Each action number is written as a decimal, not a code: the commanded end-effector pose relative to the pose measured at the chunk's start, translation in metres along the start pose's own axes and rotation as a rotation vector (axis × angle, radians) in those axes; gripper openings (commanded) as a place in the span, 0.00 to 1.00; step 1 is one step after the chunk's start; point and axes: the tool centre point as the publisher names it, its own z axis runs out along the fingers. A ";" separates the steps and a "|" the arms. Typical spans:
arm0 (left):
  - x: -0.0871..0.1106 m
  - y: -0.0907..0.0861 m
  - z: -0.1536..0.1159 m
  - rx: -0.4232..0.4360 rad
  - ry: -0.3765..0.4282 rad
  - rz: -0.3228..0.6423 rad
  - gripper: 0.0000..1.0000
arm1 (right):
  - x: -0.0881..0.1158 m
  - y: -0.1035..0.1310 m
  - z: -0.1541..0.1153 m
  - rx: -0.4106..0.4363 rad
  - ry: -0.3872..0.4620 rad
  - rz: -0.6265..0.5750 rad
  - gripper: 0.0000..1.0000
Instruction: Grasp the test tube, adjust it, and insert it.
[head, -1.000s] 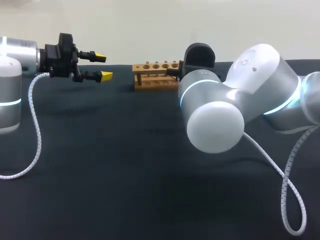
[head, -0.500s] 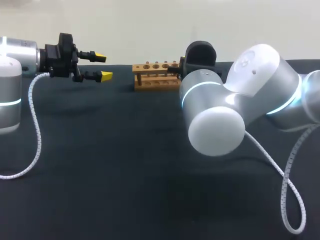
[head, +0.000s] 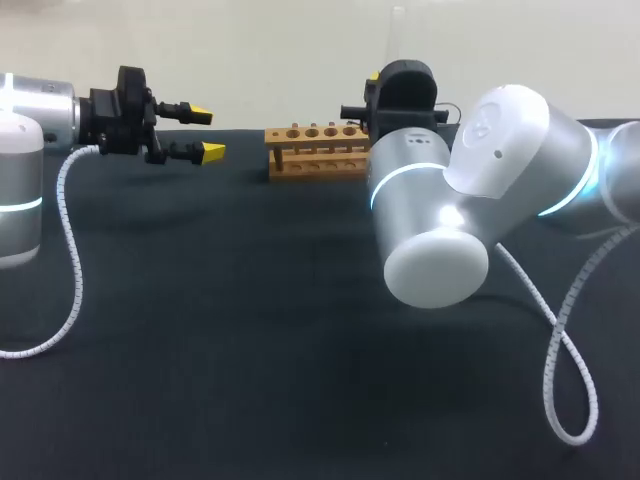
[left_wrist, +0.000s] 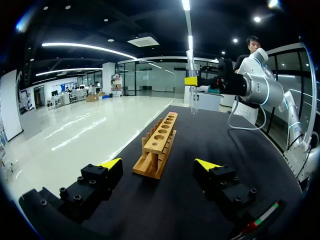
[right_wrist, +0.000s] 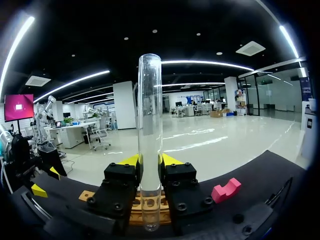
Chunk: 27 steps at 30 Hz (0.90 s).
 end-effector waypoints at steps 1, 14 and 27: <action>0.001 0.000 -0.001 -0.001 -0.004 0.003 1.00 | -0.001 -0.001 0.013 -0.019 -0.016 -0.002 0.00; 0.001 0.000 -0.001 -0.001 -0.004 0.003 1.00 | -0.004 0.001 0.038 -0.064 -0.089 0.000 0.00; 0.001 0.000 -0.001 -0.001 -0.004 0.003 1.00 | 0.008 0.001 0.057 -0.105 -0.096 0.011 0.00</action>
